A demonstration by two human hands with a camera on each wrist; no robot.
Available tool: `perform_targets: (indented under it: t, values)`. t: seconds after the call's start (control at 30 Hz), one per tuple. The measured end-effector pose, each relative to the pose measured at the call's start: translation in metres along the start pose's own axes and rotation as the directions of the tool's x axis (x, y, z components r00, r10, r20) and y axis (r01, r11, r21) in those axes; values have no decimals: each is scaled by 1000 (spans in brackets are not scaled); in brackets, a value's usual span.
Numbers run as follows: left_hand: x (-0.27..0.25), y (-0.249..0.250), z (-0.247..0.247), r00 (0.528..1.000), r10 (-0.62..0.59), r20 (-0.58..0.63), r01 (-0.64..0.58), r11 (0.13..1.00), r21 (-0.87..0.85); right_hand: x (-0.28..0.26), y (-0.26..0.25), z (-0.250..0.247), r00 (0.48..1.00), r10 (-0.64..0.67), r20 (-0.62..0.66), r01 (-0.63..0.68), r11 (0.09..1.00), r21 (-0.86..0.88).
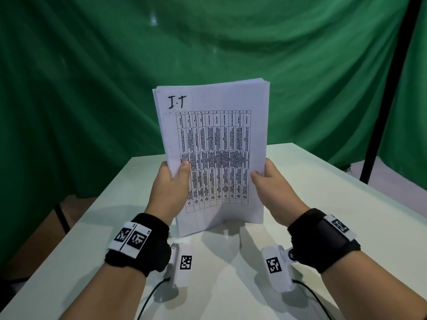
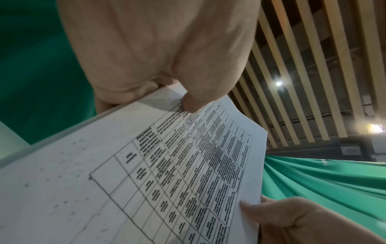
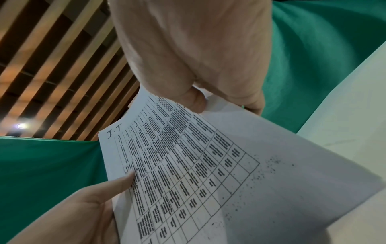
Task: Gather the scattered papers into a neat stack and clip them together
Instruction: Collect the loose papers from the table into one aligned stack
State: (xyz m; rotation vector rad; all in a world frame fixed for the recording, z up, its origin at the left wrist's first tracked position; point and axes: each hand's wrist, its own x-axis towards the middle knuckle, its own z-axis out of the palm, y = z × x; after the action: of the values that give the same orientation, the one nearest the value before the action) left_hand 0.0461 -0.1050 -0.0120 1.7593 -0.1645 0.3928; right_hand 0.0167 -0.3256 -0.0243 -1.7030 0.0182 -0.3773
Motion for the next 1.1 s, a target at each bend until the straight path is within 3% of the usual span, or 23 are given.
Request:
perform_targets:
  t: [0.43,0.67,0.93,1.1]
  values:
    - [-3,-4,-1,995,89,48,-84,991,-99,5,4,-3,1000,9,-22,-10,1000,-19]
    - [-4,-5,-2,995,66,71,-61,996,-63,5,7,-4,1000,4,11,-3,1000,-30]
    - [-7,1,-1,985,162,59,-161,987,-19,-10,-8,-5,996,-73,52,79,990,-120]
    - [-2,-2,-2,970,231,69,-232,973,1,-9,-10,-4,980,-190,60,197,969,-149]
